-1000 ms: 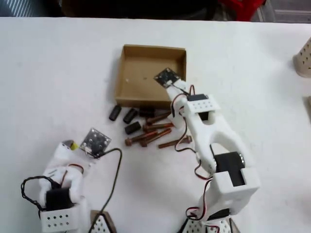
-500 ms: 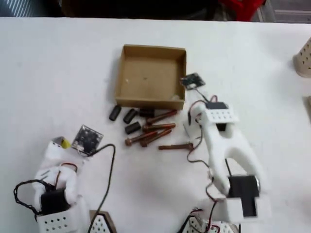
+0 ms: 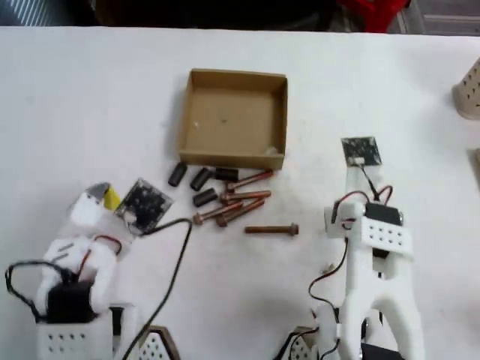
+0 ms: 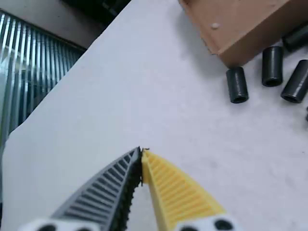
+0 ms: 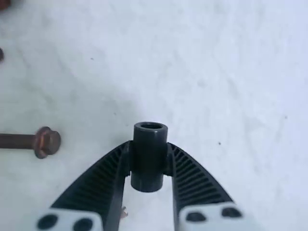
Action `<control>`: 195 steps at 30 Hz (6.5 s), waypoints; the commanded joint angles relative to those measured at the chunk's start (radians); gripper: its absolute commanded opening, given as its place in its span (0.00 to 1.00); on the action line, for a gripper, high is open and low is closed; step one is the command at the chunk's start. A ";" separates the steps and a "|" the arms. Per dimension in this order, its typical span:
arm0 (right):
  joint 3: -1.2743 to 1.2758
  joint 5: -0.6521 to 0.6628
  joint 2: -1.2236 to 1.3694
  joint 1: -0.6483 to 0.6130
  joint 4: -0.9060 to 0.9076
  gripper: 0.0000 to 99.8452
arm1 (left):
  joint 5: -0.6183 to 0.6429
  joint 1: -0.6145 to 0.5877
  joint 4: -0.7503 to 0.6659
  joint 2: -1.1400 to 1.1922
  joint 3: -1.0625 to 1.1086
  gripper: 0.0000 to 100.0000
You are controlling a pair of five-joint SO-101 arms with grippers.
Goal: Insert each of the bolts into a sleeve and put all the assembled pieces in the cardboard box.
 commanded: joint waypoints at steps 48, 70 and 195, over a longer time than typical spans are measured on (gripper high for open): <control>0.167 0.031 -0.044 0.414 -0.163 0.02 | -0.381 0.940 -0.150 1.728 -1.000 0.14; 0.169 0.032 -0.041 0.415 -0.163 0.02 | -0.110 0.877 0.066 2.120 -1.464 0.14; 0.628 -0.282 0.757 -0.763 -2.638 0.02 | 0.075 0.199 -1.065 1.047 -0.150 0.02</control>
